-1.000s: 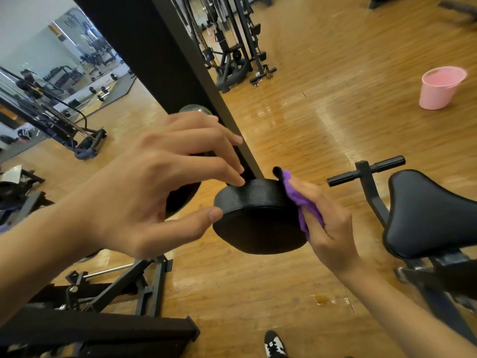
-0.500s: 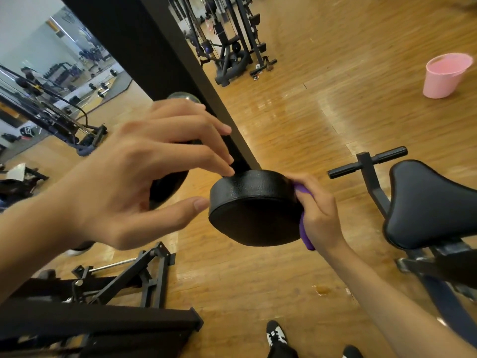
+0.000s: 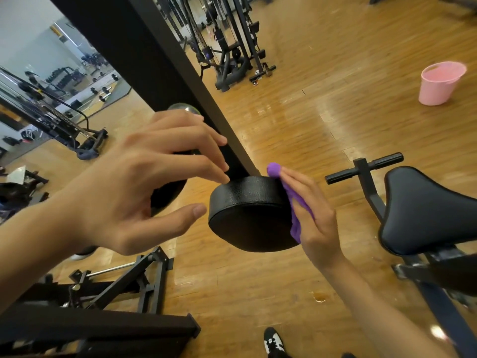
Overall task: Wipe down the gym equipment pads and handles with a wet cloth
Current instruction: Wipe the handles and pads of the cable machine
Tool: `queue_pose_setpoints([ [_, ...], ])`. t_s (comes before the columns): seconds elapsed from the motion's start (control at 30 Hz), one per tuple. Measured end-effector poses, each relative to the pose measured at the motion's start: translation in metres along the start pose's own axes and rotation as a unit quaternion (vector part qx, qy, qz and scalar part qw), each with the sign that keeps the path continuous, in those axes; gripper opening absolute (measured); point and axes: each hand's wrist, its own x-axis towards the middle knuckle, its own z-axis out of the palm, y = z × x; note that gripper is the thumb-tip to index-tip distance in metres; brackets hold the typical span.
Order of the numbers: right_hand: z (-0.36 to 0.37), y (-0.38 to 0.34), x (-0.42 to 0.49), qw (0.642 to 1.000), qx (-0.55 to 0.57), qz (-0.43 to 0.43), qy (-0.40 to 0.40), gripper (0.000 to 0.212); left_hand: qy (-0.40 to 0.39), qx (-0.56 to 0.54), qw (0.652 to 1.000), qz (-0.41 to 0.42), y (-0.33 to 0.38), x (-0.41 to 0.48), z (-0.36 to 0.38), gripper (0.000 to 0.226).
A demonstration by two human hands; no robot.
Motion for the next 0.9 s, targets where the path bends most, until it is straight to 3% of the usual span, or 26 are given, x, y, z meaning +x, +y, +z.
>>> queue_pose_setpoints([
  [0.1, -0.004, 0.001, -0.01, 0.998, -0.008, 0.039, 0.044, 0.045, 0.005, 0.0, 1.0, -0.001, 0.001, 0.002, -0.001, 0.038],
  [0.2, 0.008, -0.038, 0.025, 0.988, -0.063, -0.137, -0.038, 0.036, 0.009, 0.002, 1.0, 0.003, 0.002, 0.007, 0.0, 0.035],
  [0.27, 0.014, -0.057, 0.039, 0.952, -0.125, -0.245, -0.135, 0.034, 0.016, 0.001, 1.0, 0.008, 0.003, 0.008, 0.002, 0.032],
  [0.33, 0.014, -0.051, 0.036, 0.912, -0.235, -0.3, -0.151, 0.031, 0.025, 0.0, 1.0, 0.007, 0.004, 0.009, 0.003, 0.032],
  [0.53, 0.002, -0.029, 0.018, 0.891, -0.291, -0.338, -0.08, 0.037, 0.015, 0.003, 1.0, 0.001, 0.007, 0.008, 0.002, 0.042],
  [0.77, -0.008, -0.02, 0.019, 0.86, -0.32, -0.384, -0.1, 0.049, -0.093, 0.17, 0.977, 0.092, -0.019, -0.006, -0.019, 0.088],
  [0.9, -0.007, -0.019, 0.015, 0.849, -0.345, -0.386, -0.104, 0.051, -0.083, 0.158, 0.979, 0.098, -0.045, -0.031, -0.013, 0.1],
])
